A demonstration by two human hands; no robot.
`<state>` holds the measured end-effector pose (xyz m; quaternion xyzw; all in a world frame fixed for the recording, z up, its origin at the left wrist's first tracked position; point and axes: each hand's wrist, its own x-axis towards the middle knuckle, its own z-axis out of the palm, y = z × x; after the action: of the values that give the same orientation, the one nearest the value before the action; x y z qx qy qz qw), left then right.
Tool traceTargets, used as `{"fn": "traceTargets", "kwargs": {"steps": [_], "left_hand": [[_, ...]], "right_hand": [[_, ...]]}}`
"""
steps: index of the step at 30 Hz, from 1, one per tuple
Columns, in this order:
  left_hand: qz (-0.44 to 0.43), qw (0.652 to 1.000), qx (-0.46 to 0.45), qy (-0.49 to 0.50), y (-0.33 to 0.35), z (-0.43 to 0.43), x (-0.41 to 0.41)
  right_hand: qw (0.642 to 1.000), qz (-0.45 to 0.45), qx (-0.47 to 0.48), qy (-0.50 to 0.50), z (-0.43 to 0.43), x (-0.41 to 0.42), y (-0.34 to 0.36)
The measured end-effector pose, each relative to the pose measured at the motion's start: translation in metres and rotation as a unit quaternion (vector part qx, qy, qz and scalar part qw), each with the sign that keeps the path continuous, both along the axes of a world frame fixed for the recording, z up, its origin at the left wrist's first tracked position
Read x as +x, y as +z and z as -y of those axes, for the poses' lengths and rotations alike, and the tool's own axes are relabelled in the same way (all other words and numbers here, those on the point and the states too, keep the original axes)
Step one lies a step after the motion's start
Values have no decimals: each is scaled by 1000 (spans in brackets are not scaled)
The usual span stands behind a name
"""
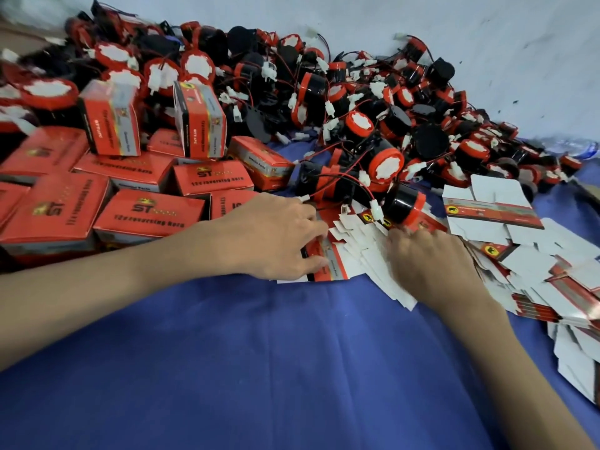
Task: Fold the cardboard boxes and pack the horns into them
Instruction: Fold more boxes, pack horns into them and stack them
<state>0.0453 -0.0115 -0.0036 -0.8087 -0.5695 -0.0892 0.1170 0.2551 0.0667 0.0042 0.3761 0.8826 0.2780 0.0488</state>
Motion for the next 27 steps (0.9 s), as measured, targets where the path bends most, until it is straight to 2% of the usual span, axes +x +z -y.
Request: {"fn": "traceTargets", "kwargs": {"steps": [2,7,10,18,21,23,25,27], "left_hand": [[1,1000,3,-4,0,0,0],[-10,1000,2,1,1,0,-1],[-16,1000,15,-2,-1,0,-1],[23,999,-6,23,0,-2,-1],[78,995,-32,48,6,-3,-2],[154,985,-54,60,10,-5,-4],[256,962,-75,65,15,-6,-5],[377,918,-110,60,20,-6,-6]], "right_hand": [[1000,-7,14,-11,7,-5,-1],[992,-115,37,-32,17,-13,-3],[972,-234,33,6,21,-11,1],[926,-352,52,125,31,-12,4],[880,-419,112,196,31,-10,5],[824,-493,146,240,32,-6,11],[759,-589,166,220,32,-1,16],[700,-676,143,178,30,0,19]]}}
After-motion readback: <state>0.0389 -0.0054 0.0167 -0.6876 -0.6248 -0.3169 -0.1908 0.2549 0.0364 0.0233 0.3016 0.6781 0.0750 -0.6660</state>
